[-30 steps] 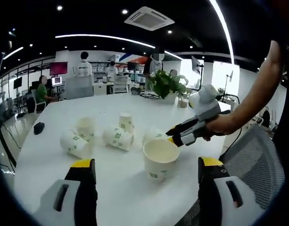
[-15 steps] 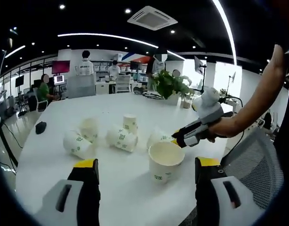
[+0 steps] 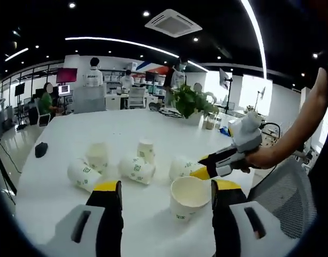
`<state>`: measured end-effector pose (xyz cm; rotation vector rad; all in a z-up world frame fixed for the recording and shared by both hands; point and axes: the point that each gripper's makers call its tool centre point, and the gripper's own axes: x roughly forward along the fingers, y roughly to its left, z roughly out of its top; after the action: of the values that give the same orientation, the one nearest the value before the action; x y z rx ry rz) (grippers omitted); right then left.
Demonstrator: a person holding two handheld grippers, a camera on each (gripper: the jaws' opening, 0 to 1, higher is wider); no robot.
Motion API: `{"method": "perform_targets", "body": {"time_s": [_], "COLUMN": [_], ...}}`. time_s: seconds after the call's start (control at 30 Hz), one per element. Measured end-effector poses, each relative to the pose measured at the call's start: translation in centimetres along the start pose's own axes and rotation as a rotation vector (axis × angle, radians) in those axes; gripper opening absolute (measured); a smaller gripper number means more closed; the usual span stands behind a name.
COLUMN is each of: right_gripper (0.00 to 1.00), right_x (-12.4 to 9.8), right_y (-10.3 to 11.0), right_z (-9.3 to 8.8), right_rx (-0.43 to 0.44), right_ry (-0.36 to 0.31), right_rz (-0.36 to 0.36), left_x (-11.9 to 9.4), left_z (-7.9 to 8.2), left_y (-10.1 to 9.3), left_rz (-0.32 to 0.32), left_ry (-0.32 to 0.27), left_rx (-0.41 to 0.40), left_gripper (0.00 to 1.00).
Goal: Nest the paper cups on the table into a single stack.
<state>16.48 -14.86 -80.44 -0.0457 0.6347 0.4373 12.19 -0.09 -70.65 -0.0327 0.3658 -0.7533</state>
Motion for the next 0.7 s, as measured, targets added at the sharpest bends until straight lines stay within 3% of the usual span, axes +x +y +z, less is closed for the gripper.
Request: {"method": "perform_targets", "body": {"time_s": [0.23, 0.7], "right_gripper": [0.33, 0.33], "right_x": [-0.8, -3.7], "right_y": [0.5, 3.8], "right_z": [0.8, 4.8], "right_rx": [0.016, 0.026], "right_ry": [-0.051, -0.189], "right_rz": [0.016, 0.097], "left_x": [0.9, 1.9], "left_z": [0.0, 2.2], "left_y": [0.2, -0.4], "left_rz": [-0.034, -0.104], "left_ry": [0.022, 0.014], "left_rx": [0.015, 0.018], "left_gripper": [0.56, 0.46]}}
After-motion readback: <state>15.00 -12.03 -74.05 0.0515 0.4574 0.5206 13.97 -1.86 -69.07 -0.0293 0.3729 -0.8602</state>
